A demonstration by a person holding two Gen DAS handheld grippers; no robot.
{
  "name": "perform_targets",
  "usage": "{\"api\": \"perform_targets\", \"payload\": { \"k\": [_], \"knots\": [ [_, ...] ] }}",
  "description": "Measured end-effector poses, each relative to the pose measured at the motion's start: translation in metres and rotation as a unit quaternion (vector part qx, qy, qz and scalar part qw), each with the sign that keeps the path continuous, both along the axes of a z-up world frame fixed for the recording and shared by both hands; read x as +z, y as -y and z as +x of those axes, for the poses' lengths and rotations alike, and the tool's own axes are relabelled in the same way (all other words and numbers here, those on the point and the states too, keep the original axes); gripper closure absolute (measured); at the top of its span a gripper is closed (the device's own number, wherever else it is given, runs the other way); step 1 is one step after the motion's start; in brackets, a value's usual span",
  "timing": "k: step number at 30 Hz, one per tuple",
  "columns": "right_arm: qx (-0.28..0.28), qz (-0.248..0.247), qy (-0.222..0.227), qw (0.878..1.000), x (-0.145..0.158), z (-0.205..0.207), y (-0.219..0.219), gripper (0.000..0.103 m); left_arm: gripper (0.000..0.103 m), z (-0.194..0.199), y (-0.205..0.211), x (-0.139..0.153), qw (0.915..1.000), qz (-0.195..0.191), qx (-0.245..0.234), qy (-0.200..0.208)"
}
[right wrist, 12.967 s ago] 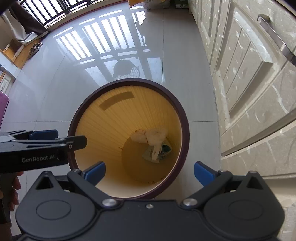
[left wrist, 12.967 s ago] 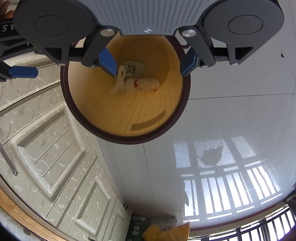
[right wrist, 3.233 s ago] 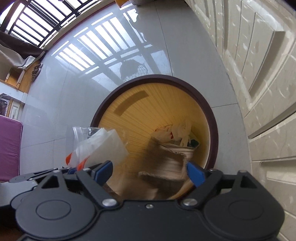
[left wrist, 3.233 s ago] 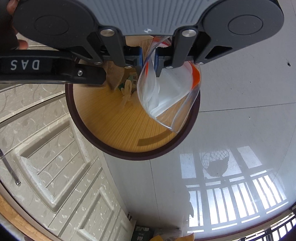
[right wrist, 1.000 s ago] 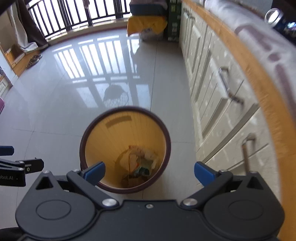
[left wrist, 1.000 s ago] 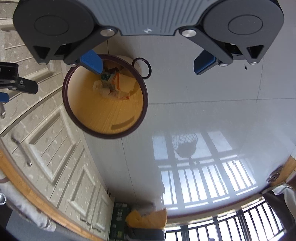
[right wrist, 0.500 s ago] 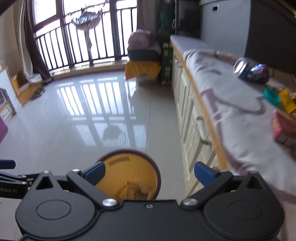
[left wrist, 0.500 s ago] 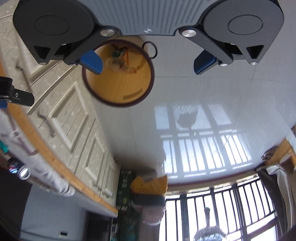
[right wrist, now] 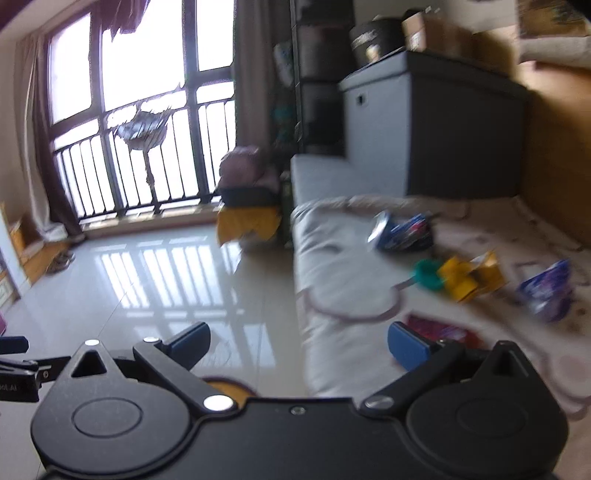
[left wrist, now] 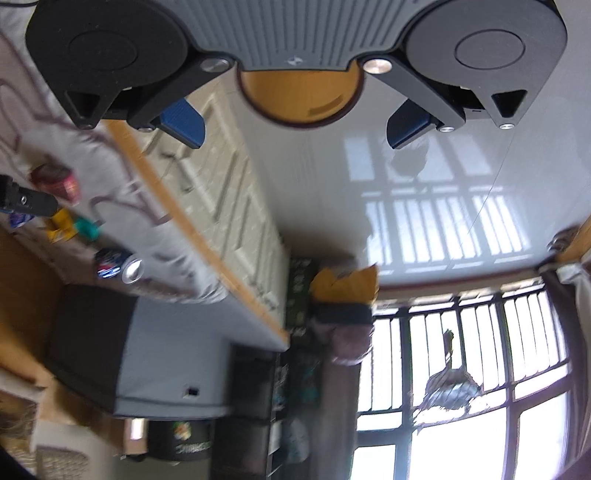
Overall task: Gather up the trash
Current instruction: 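Move both tools back toward the trash on the bench, then grasp the red cigarette pack with the left tool while the right grasps the blue floral bag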
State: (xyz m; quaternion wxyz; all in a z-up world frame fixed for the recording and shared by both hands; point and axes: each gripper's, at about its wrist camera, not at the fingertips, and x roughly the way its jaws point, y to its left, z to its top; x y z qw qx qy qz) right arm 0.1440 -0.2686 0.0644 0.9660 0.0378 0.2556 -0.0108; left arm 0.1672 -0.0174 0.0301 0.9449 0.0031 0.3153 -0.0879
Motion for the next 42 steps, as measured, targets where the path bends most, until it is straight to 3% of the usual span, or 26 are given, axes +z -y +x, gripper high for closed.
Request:
{"api": "perform_targets", "payload": {
  "k": [10,20,27,36,42],
  "knots": [
    [-0.061,-0.056,0.045,0.996,0.039,-0.038,0.082,0.0,0.0,-0.006,0.087,0.024,0.9953,-0.012,-0.08,0.052],
    [-0.143,-0.081,0.041,0.986,0.035,-0.069,0.15,0.0,0.0,-0.004,0.179,0.013,0.9864,-0.042,-0.156,0.033],
    [-0.163,-0.059,0.034,0.984,0.016,-0.078,0.197,0.0,0.0,0.005,0.237,-0.014,0.9805,-0.05,-0.19,0.012],
    [-0.185,-0.023,0.023,0.982,-0.008,-0.063,0.243,0.0,0.0,0.032,0.299,-0.047,0.9829,-0.043,-0.179,-0.005],
    [-0.221,0.027,0.006,0.975,-0.016,-0.03,0.27,0.0,0.0,0.036,0.323,-0.067,0.9858,-0.014,-0.166,0.025]
  ]
}}
